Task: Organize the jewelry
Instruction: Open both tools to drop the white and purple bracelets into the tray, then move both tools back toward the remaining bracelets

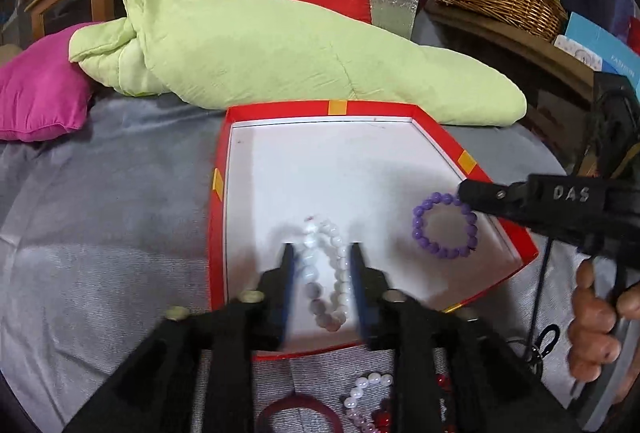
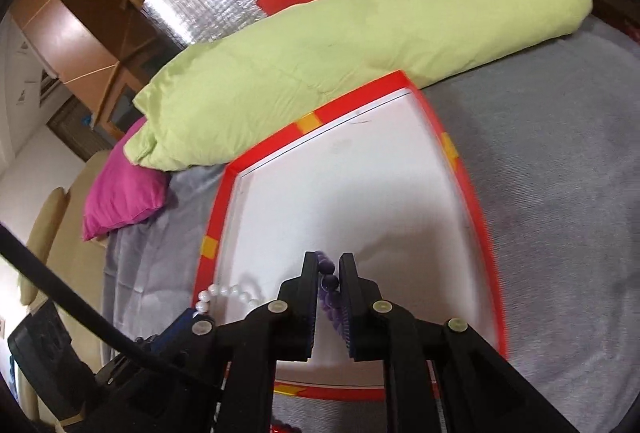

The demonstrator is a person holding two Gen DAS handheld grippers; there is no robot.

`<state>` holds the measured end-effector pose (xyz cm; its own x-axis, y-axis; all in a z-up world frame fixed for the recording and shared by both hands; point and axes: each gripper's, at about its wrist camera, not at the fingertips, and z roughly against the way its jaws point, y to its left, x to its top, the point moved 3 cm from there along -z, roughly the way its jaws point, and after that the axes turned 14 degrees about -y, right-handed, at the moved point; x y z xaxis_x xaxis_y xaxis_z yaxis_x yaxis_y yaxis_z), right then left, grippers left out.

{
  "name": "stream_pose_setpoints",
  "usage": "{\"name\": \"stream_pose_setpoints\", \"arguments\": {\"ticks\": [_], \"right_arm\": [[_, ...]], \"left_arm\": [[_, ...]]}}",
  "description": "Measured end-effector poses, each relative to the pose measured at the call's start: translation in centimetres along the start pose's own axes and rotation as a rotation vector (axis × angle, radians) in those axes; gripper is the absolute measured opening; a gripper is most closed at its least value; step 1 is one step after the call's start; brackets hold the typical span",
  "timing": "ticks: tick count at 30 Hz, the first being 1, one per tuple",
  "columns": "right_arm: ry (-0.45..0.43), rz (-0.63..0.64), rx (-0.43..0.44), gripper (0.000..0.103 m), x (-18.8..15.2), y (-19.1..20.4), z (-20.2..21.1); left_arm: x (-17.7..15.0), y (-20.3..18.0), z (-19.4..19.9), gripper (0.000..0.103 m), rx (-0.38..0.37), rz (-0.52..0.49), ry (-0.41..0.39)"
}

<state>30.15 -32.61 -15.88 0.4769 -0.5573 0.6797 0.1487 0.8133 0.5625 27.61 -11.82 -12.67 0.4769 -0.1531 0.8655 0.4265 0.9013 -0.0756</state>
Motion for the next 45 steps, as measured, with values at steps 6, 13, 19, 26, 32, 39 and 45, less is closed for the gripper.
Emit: {"name": "stream_pose_setpoints", "arguments": {"ticks": [6, 13, 19, 26, 32, 39, 45], "right_arm": [[-0.03, -0.019, -0.006, 0.014, 0.7, -0.7, 2.5], [-0.048, -0.053, 0.002, 0.032, 1.3, -1.9, 6.4], [-0.028, -0.042, -0.04, 0.032, 1.2, -4.1, 9.2], [-0.004, -0.051, -0.073, 0.032, 0.9, -6.4, 10.8], [0.04, -0.041, -0.054, 0.032, 0.0, -6.5, 10.5], [0.093, 0.002, -0.034, 0.032, -1.6, -6.5, 10.1], [0.15, 0.055, 0.026, 0.032, -3.7, -5.2, 10.4]], "left_arm": [[0.0, -0.3, 1.4, 0.049, 0.026, -0.067, -0.029], [-0.5, 0.7, 3.3, 0.06, 0.071, -0.072, -0.015], [-0.8, 1.0, 5.9, 0.061, 0.083, -0.096, -0.035], [-0.6, 1.0, 7.3, 0.061, 0.086, -0.112, -0.039], [-1.8, 0.9, 7.7, 0.061, 0.078, -0.15, -0.017], [-3.9, 0.1, 7.7, 0.061, 0.019, -0.237, 0.029], [-4.8, -0.9, 8.2, 0.061, -0.05, -0.291, 0.049]]}}
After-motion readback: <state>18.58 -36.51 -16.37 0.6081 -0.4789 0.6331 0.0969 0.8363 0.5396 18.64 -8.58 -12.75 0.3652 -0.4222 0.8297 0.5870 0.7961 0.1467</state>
